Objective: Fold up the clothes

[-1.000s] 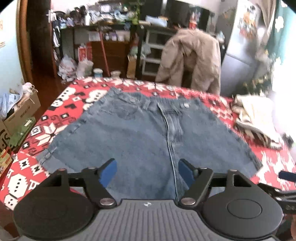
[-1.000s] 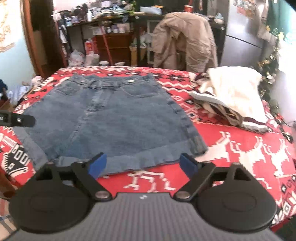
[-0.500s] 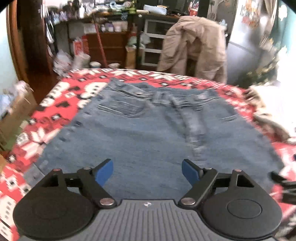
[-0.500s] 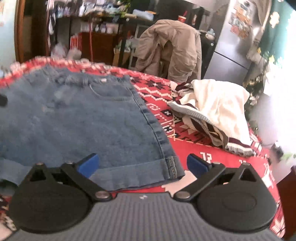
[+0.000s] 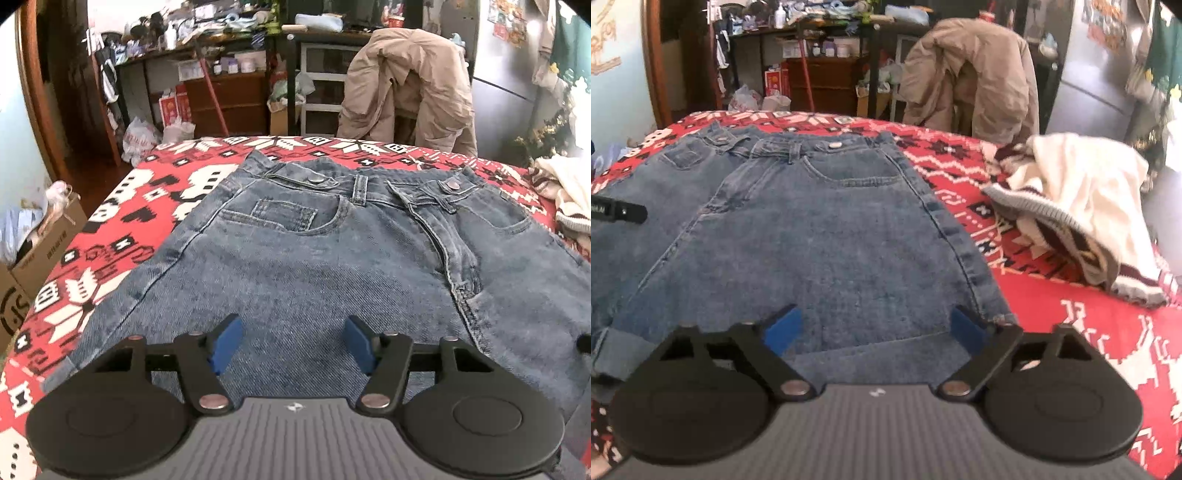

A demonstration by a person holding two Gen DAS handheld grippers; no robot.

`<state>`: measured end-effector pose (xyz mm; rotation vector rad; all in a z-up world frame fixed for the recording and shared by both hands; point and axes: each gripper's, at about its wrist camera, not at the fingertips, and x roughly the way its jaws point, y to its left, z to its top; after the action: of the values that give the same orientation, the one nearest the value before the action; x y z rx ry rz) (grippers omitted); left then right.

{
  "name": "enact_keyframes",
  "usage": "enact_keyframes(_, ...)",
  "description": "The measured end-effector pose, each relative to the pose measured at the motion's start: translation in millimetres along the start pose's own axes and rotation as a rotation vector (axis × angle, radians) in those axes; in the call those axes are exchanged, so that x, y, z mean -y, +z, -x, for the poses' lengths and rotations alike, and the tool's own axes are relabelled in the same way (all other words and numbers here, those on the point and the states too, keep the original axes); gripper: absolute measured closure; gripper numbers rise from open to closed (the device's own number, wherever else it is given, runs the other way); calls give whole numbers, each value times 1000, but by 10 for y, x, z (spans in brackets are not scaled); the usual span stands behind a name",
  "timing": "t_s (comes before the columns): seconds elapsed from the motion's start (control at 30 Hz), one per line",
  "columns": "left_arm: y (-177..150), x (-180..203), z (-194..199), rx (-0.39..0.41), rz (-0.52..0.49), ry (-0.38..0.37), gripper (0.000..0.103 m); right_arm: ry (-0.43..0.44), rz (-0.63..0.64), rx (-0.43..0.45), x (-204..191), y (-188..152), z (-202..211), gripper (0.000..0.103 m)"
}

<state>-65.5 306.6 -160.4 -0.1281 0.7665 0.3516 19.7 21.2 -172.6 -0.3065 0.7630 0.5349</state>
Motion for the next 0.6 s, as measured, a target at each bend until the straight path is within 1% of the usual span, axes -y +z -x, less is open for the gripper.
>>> enact_keyframes(0.2, -19, 16, 1, 7, -5, 8, 42, 32, -12, -22, -39, 294, -294, 23)
enact_keyframes(0.23, -25, 26, 3, 7, -12, 11, 40, 38, -13, -26, -47, 345, -343, 23)
enact_keyframes(0.33, -45, 45, 12, 6, -24, 21, 39, 62, -23, -29, -77, 568, -572, 22)
enact_keyframes(0.37, -55, 46, 17, 7, -18, 22, 38, 64, -23, -30, -79, 570, -572, 22)
enact_keyframes(0.47, -69, 38, 31, 5, -2, 23, 38, 60, -19, -34, -75, 489, -484, 28)
enact_keyframes(0.5, -73, 35, 36, 4, 4, 23, 38, 59, -18, -35, -74, 462, -454, 42)
enact_keyframes(0.53, -70, 32, 37, 0, 8, 22, 38, 58, -17, -36, -73, 434, -425, 48)
enact_keyframes(0.57, -64, 29, 39, -4, 10, 20, 39, 57, -15, -37, -71, 407, -395, 59)
enact_keyframes(0.6, -58, 24, 40, -7, 13, 18, 39, 55, -14, -39, -70, 380, -366, 67)
